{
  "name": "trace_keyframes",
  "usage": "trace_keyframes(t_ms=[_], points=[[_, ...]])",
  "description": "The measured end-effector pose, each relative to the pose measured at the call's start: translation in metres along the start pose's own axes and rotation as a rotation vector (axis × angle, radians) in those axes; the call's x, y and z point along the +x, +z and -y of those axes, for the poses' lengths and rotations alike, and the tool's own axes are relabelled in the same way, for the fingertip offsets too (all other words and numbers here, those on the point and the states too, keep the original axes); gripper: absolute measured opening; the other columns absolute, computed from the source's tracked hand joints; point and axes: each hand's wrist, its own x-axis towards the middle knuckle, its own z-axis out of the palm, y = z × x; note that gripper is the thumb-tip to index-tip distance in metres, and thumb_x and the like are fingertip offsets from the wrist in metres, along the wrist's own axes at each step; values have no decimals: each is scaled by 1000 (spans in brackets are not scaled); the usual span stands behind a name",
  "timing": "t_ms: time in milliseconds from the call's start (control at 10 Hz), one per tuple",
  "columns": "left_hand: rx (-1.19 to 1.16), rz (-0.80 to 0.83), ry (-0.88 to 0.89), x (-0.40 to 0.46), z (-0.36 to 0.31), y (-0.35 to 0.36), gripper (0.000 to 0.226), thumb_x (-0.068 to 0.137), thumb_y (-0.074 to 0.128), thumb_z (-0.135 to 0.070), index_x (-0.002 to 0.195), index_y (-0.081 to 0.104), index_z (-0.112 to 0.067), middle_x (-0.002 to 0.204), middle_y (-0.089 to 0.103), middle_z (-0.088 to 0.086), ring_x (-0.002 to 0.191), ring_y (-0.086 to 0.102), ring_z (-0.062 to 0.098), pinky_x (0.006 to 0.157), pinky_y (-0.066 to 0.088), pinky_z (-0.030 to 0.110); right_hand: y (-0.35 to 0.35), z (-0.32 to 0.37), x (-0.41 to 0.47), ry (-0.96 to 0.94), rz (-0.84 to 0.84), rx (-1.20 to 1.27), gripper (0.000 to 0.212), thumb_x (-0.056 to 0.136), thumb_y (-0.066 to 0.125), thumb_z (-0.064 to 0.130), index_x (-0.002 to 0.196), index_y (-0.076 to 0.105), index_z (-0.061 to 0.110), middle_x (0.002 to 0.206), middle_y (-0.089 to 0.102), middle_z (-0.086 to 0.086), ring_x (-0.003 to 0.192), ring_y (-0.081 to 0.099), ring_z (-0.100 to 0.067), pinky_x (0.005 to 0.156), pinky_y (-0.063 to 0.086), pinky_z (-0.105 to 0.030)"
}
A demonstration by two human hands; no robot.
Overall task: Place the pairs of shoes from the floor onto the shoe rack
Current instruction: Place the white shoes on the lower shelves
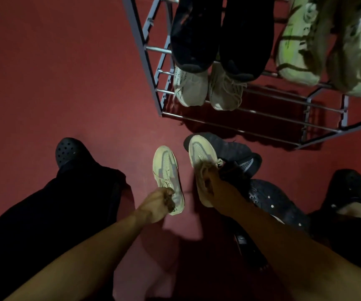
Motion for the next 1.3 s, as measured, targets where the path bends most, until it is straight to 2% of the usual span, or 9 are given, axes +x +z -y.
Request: trace_keyframes(t_ms=[100,200,300,400,500,700,800,1000,1300], points=[[61,89,-59,15,15,13,33,89,58,-12,76,37,-33,66,36,-19,54,33,0,54,31,15,9,-12,-4,-31,36,161,81,95,59,30,157,7,23,126,62,-10,104,67,-27,89,54,-39],[532,67,35,10,16,14,47,87,66,-20,83,32,-51,88,30,-29,75,35,-9,72,34,9,12,-22,-4,-23,40,250,82,91,67,26,156,18,23,133,60,-6,115,63,-24,97,51,-37],[532,67,-3,9,17,17,26,90,65,-26,113,60,-39,99,43,-15,98,43,8,97,43,29,14,-23,-8,-51,41,321,79,88,73,24,153,29,21,128,62,2,113,63,-20,94,49,-32],[646,25,139,2,10,18,33,92,61,-27,123,64,-14,123,58,3,117,52,23,101,43,36,10,-21,-12,-7,52,288,47,89,72,21,131,56,7,114,64,0,106,64,-22,87,49,-31],[549,-51,333,-11,-5,3,32,90,56,-46,95,68,-17,117,52,-3,112,46,19,93,48,33,2,-19,-20,-4,21,229,31,89,71,24,115,64,7,109,69,-8,100,65,-25,85,52,-40],[592,113,430,-52,-82,-36,38,91,55,-57,91,57,-19,86,59,-3,77,55,15,70,49,37,-27,4,-42,-10,9,397,57,75,79,35,125,53,27,117,65,-1,105,64,-19,92,55,-40],[564,212,409,-81,-118,-43,39,81,68,-59,101,60,-27,94,62,-9,80,61,10,72,53,27,-53,21,-57,-108,113,358,77,70,86,22,136,47,33,121,62,-1,107,62,-17,86,53,-20],[572,337,532,-146,-184,-44,43,68,79,-54,90,62,-21,90,68,0,78,66,19,71,56,43,-105,59,-115,-207,333,317,47,75,86,24,116,66,36,116,72,3,109,68,-16,95,54,-35],[599,333,653,-198,-242,-10,24,86,56,-50,89,67,-28,90,67,-8,84,63,11,80,54,39,-145,53,-199,-113,86,204,41,59,90,44,91,72,27,99,74,0,94,67,-14,90,53,-38]])
